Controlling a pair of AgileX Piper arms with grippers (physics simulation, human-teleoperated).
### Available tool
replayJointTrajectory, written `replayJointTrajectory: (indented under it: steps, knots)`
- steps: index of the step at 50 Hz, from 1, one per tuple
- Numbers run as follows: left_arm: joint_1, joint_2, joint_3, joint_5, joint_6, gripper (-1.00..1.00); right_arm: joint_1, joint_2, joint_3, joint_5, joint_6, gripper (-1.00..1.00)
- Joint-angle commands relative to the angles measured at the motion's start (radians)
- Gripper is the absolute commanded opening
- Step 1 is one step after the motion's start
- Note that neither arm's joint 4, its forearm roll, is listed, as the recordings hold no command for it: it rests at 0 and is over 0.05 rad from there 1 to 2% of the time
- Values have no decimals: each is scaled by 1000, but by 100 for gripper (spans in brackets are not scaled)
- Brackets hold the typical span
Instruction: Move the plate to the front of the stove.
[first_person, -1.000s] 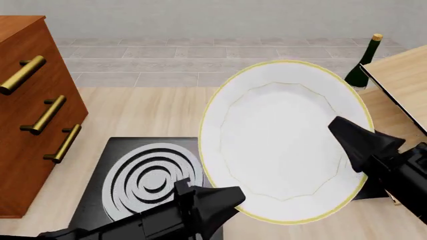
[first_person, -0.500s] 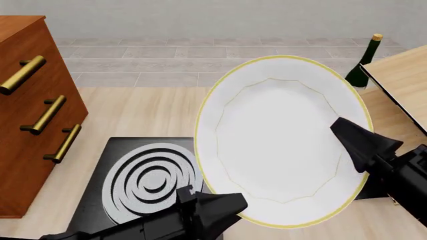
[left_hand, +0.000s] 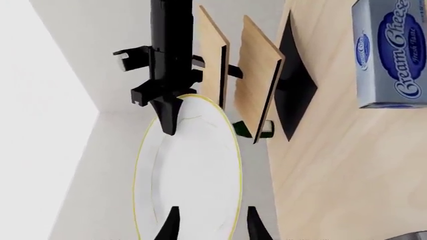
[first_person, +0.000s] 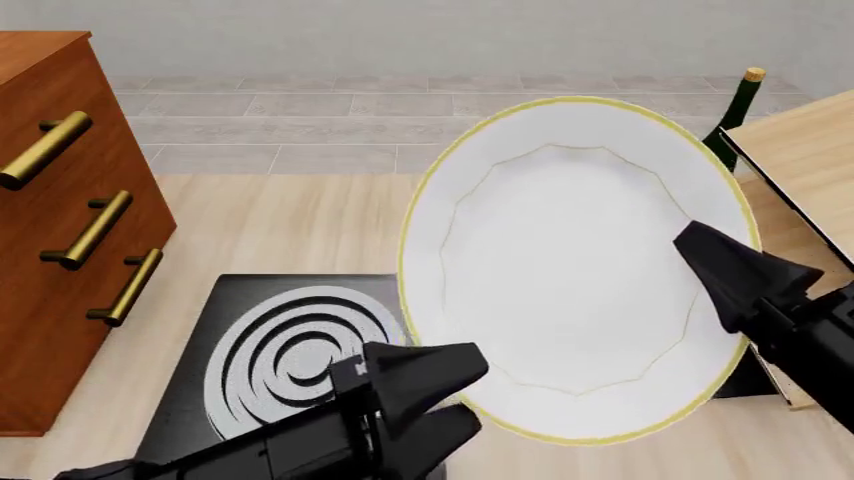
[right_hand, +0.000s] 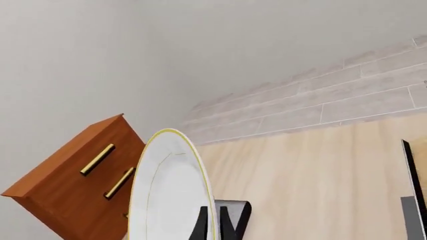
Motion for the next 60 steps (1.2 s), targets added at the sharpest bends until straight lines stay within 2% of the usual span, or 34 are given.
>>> replayJointTrajectory:
  steps: [1, 9, 14, 18, 21, 23, 26, 27, 33, 34, 36, 38, 46, 48, 49, 51, 52, 53, 55, 60]
  knots:
    - [1, -75, 20, 28, -3, 100, -59, 34, -83, 14, 10, -100]
    - [7, -155, 29, 77, -22, 100, -118, 101, -187, 39, 4, -100]
    - [14, -239, 18, 144, -57, 100, -157, 162, -202, 7, 11, -100]
    - [39, -344, -9, 262, -129, 100, -179, 214, -206, -31, 30, -100]
    - [55, -398, -23, 312, -153, 100, -186, 245, -209, -53, 40, -100]
    - [81, -492, -74, 429, -231, 100, -185, 288, -221, -76, 51, -100]
    - [100, -549, -99, 489, -268, 100, -183, 331, -235, -96, 63, -100]
    - [114, -579, -120, 538, -299, 100, -182, 354, -248, -101, 65, -100]
    - [150, -667, -154, 638, -351, 100, -178, 445, -329, -94, 58, -100]
    - [159, -687, -173, 678, -382, 100, -176, 460, -342, -93, 59, -100]
    - [170, -705, -177, 699, -392, 100, -175, 494, -370, -93, 66, -100]
    - [181, -732, -205, 750, -436, 100, -166, 532, -411, -83, 65, -100]
    - [203, -798, -195, 788, -440, 100, -153, 706, -557, -63, 72, -100]
    - [210, -811, -197, 797, -447, 100, -148, 750, -587, -63, 79, -100]
    - [214, -821, -204, 814, -462, 100, -134, 789, -612, -61, 100, -100]
    - [217, -828, -198, 811, -458, 100, -132, 813, -642, -49, 84, -100]
    - [223, -838, -206, 825, -470, 100, -130, 840, -668, -43, 84, -100]
    - [224, -843, -212, 835, -478, 100, -116, 856, -667, -58, 120, -100]
    - [228, -856, -217, 845, -486, 100, -110, 891, -707, -40, 100, -100]
    - [248, -889, -275, 931, -584, 100, -97, 991, -789, -33, 127, -100]
